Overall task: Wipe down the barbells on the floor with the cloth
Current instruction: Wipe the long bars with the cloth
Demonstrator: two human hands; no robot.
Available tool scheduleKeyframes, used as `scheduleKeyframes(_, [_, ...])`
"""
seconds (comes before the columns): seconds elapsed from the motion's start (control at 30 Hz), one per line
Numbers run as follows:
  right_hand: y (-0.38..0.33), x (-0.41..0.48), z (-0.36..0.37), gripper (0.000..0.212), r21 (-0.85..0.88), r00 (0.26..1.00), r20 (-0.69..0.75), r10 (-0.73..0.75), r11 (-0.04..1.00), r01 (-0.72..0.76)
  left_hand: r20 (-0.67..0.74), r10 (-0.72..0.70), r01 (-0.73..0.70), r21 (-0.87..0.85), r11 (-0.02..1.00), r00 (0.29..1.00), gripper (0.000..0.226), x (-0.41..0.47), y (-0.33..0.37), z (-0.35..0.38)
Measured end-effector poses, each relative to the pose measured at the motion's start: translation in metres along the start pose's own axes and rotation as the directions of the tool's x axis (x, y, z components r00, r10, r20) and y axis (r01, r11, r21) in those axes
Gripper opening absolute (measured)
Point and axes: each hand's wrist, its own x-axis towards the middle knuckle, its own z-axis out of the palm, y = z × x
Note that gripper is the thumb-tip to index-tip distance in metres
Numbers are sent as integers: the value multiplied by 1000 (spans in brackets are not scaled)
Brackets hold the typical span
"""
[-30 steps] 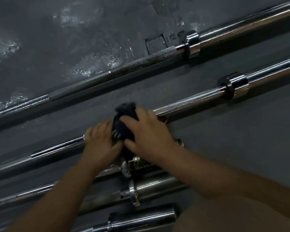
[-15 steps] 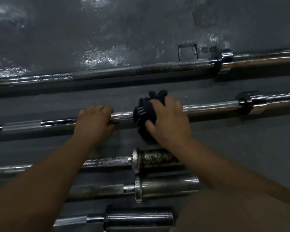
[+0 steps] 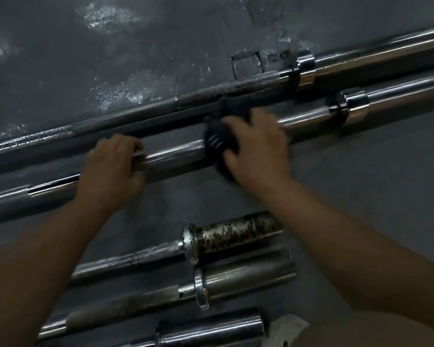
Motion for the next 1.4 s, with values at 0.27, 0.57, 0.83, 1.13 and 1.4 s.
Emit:
scheduleKeyframes(0.27, [109,6,-21,54,172,841,-221,493,869,-464,65,-60,50,154,987,996,103,-21,47,45])
scheduleKeyframes(0.57, [28,25,-3,58,106,993,34,-111,989,107,142,-55,40,102,994,988,98,10,31,23])
scheduleKeyframes(0.83, [51,13,-5,62,124,845,-155,513,858,-498,186,-114,99,86,991,976,108,11,42,20])
scheduleKeyframes(1.13, [73,10,-40,59,316,962,-125,244,928,-194,171,-88,82,41,996,981,91,-22,52,1])
scheduleKeyframes(1.4, [-1,-36,-10,57,203,973,227,32,976,-79,194,-137,122,90,988,971,89,-30,96,23])
